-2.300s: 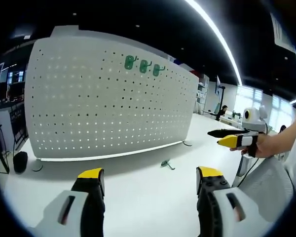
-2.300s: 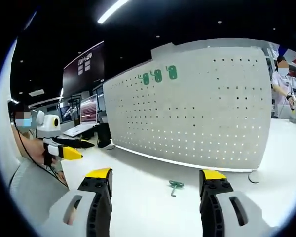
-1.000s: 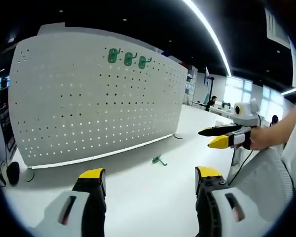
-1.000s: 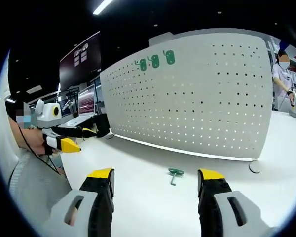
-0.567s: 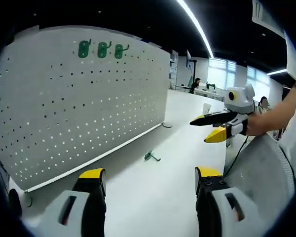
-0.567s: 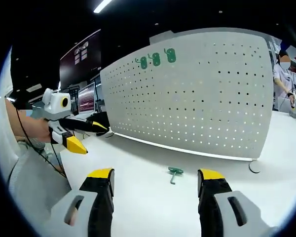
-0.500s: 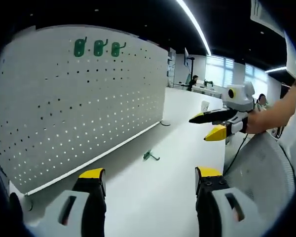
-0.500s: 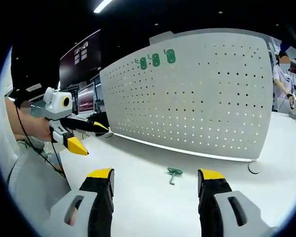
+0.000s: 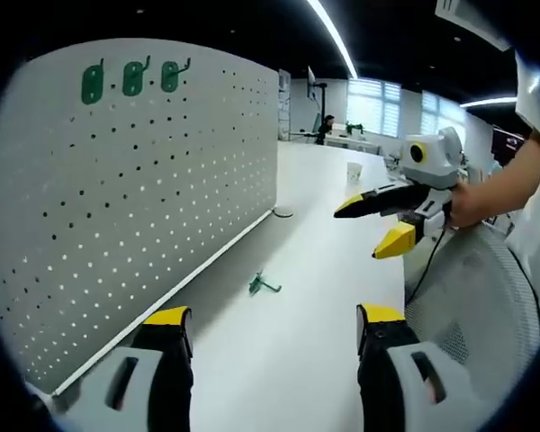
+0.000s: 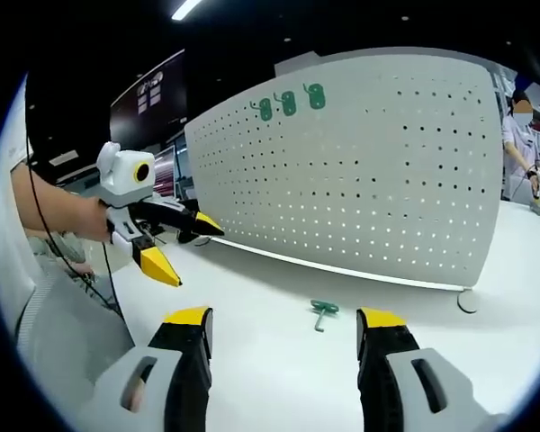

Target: Insert the hook assembly into the mounting plate slot until the hook locks in place.

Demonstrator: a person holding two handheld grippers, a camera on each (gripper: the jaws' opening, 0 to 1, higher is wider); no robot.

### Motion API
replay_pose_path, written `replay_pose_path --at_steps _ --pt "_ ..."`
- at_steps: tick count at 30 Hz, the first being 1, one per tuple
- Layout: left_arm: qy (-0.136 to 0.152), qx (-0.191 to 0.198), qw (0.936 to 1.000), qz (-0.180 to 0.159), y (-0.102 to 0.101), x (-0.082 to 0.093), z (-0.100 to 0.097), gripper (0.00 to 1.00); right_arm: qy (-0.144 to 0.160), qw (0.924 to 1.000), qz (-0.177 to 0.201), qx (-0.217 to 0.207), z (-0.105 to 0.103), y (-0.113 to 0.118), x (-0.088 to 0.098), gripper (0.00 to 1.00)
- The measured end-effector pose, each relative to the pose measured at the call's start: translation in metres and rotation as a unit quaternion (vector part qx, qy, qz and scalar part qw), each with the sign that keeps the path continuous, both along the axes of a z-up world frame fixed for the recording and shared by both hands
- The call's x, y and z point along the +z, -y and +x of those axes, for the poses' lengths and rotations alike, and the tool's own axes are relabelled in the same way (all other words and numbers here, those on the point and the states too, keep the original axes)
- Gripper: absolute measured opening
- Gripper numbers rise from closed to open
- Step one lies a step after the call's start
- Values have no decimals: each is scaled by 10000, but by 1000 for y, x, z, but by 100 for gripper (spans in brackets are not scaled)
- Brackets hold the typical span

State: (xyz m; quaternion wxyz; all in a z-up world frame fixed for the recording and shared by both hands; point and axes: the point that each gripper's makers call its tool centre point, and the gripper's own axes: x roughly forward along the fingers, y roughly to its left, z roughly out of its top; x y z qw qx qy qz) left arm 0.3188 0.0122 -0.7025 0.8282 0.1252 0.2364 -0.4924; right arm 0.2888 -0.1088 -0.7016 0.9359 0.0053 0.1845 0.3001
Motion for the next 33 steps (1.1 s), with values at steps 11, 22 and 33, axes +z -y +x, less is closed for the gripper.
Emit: replay_pose_path --at_steps 11,22,33 --pt "-51 -610 9977 286 18 -2 7 79 -78 9999 94 32 -1 -1 -3 65" --pt "-4 -1044 9928 582 30 -9 15 79 -88 9999 62 44 -1 -2 -4 65" --pt "-122 -1347 9872 847 42 -21 25 79 -79 9999 67 49 -1 -2 -3 65"
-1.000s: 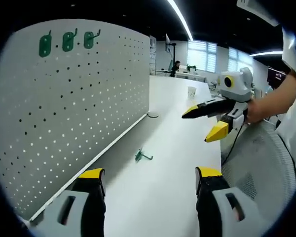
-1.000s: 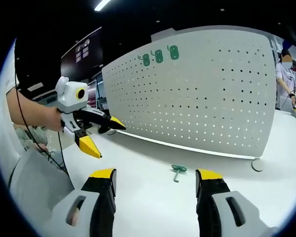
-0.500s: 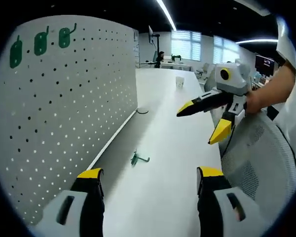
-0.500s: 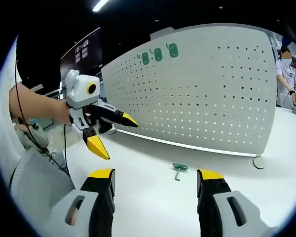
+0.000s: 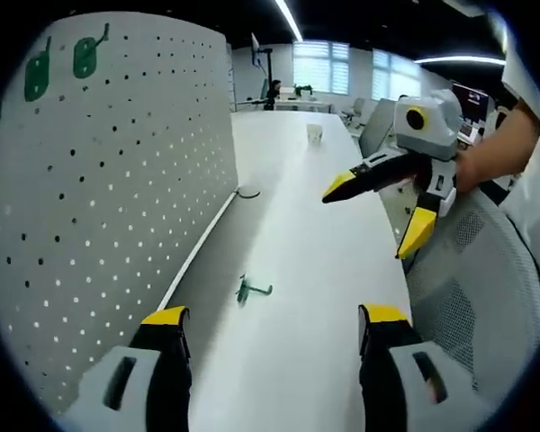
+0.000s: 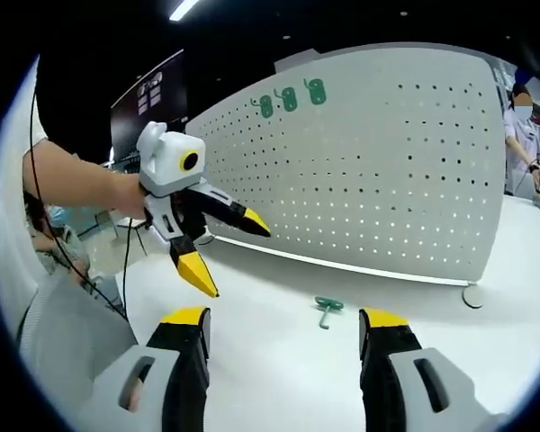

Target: Insert the hook assembly into the mounting plate slot until the hook locks in place.

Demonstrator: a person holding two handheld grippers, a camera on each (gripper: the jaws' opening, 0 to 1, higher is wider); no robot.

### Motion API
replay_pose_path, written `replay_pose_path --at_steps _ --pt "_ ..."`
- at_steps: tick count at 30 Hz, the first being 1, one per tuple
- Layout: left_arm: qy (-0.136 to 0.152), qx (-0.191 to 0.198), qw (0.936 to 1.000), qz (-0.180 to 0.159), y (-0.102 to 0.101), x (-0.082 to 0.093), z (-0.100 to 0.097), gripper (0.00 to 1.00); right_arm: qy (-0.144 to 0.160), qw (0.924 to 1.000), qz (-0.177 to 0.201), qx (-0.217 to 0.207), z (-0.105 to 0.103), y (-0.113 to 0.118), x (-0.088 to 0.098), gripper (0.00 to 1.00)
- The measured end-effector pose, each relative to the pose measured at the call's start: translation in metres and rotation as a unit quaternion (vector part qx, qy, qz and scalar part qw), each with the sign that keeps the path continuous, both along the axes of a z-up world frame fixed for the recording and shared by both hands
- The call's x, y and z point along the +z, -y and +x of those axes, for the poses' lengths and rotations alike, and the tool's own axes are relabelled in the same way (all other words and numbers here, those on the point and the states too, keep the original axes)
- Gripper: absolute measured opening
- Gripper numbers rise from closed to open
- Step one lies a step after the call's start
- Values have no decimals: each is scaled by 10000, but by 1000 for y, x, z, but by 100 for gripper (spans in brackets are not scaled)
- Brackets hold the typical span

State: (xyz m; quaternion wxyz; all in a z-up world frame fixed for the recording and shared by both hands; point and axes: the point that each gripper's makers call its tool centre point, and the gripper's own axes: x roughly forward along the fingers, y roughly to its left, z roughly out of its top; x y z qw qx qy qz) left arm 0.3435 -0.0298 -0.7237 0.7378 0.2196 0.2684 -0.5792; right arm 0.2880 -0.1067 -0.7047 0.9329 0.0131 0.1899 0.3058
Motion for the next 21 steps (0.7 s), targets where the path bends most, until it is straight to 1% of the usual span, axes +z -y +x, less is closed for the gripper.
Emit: replay_pose_path --at_steps 6,15,19,21 --pt "-18 -221 9995 217 5 -9 5 78 8 10000 33 -33 1 2 1 64" --pt "-65 -491 9978 438 12 -18 9 78 -25 10000 55 -79 1 4 0 64" --pt "-151 -495 9976 464 17 -21 11 78 -67 9999 121 -84 1 4 0 65" --pt "-137 -543 9970 539 20 -25 12 78 -66 9999 118 -78 0 4 0 65"
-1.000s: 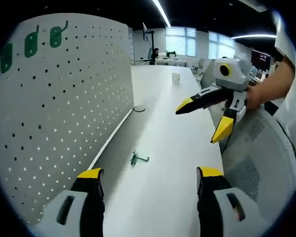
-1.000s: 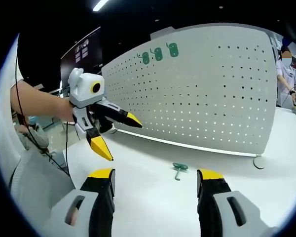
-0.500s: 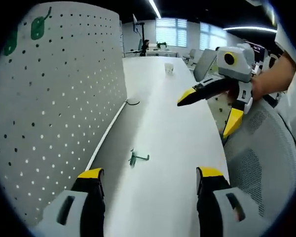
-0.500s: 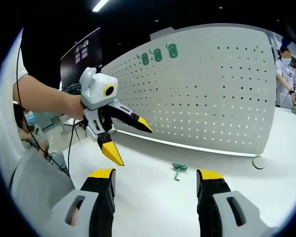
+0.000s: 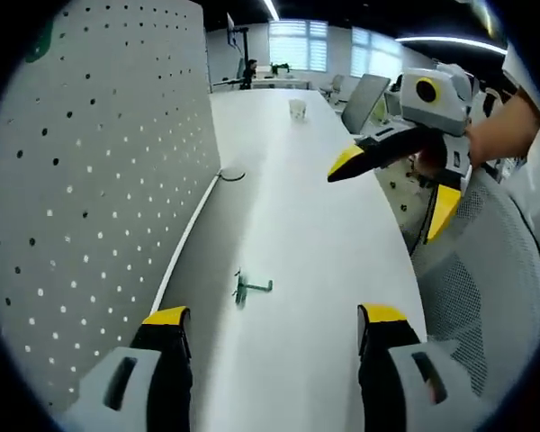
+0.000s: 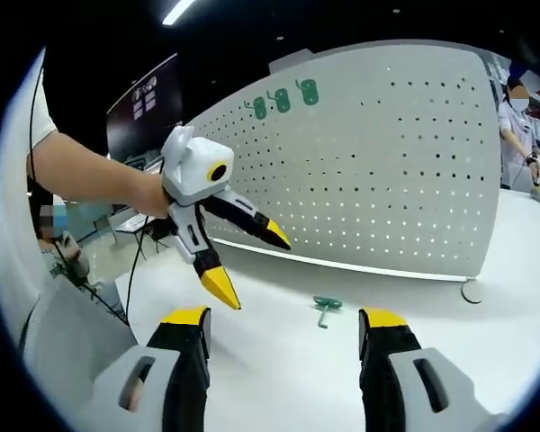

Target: Insert the hook assembly into the mounting plate slot until the hook locks in place.

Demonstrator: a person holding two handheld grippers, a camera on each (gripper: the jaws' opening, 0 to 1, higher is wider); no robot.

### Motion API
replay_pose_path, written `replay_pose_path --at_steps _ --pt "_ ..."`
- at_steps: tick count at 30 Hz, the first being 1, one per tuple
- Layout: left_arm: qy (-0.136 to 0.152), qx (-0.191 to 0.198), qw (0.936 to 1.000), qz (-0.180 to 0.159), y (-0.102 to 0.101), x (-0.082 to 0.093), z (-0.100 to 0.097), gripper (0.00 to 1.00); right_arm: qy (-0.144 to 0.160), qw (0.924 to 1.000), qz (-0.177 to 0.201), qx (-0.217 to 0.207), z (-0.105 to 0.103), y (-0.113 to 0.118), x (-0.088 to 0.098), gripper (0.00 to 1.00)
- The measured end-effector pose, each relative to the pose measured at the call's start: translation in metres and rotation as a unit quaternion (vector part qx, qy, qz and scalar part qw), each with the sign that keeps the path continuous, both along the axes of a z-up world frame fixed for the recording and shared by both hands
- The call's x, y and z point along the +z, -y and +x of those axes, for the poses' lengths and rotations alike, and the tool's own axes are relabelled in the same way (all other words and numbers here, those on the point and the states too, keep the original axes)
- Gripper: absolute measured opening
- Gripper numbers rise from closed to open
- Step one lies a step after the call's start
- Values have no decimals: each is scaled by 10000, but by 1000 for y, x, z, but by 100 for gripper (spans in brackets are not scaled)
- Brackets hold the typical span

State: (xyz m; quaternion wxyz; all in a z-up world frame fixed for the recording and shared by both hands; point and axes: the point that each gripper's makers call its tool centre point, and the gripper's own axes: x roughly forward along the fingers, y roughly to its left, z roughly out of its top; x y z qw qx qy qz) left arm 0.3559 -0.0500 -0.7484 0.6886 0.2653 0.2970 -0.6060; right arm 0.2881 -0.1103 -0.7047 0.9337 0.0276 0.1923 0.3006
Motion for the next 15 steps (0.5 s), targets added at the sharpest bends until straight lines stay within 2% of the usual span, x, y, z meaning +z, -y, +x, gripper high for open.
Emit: replay_pose_path --at_steps 15 --pt "-124 -254 9991 325 13 -20 7 76 -64 9999 -32 -81 1 4 -4 65"
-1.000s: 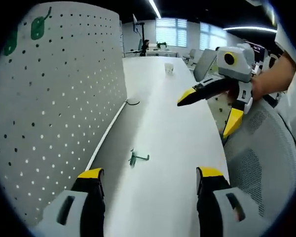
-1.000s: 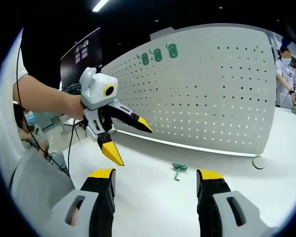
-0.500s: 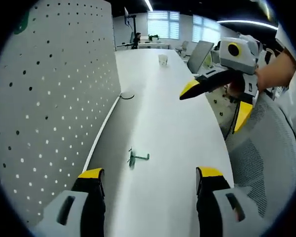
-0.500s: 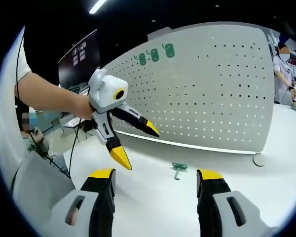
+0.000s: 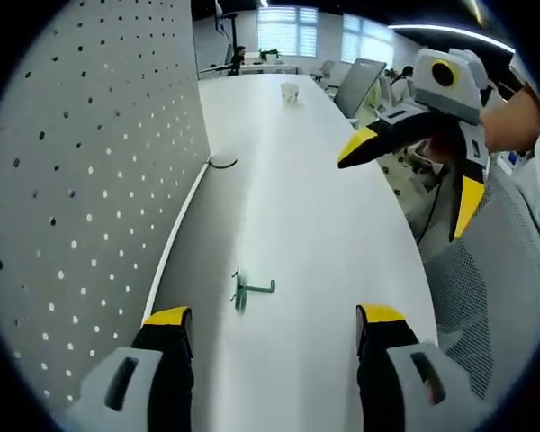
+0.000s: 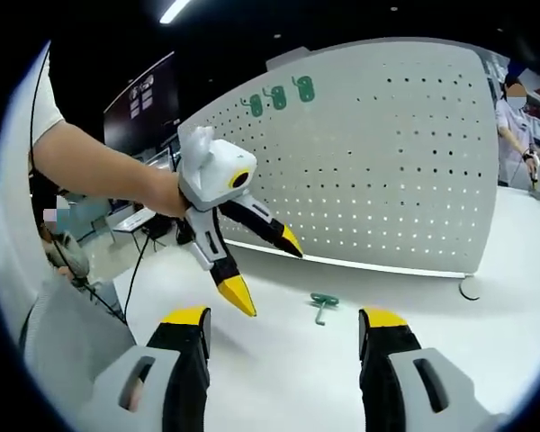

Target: Insert the hook assembly into the mounting plate slot until the hook locks in place.

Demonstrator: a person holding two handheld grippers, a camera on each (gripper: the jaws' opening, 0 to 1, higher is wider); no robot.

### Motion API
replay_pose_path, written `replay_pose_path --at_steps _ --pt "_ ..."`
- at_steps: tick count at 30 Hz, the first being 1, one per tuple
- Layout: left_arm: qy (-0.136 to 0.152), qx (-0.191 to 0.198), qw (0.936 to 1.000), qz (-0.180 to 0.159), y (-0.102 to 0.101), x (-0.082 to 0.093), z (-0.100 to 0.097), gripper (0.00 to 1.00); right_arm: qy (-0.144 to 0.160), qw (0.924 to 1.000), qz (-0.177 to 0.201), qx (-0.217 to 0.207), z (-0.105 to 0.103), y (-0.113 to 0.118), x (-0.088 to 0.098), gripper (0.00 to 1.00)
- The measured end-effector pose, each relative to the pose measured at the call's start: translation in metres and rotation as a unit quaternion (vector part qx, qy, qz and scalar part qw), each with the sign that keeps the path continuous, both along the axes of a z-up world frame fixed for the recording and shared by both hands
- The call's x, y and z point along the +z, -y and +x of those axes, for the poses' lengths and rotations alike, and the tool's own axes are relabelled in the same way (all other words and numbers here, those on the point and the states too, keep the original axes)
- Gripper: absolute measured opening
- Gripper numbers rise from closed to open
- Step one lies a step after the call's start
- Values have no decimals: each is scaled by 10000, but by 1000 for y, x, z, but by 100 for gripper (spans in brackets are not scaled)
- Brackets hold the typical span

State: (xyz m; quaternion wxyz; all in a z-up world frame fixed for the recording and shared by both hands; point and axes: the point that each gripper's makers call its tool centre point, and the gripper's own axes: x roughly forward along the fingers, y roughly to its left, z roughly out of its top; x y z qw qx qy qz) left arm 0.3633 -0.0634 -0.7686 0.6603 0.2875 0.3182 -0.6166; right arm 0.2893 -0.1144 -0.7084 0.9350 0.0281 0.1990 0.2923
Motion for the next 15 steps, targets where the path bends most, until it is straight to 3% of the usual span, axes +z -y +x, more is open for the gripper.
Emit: replay_pose_path --at_steps 15 --pt "23 -376 9986 380 11 -26 10 74 -129 9999 -67 -1 -1 0 -6 65"
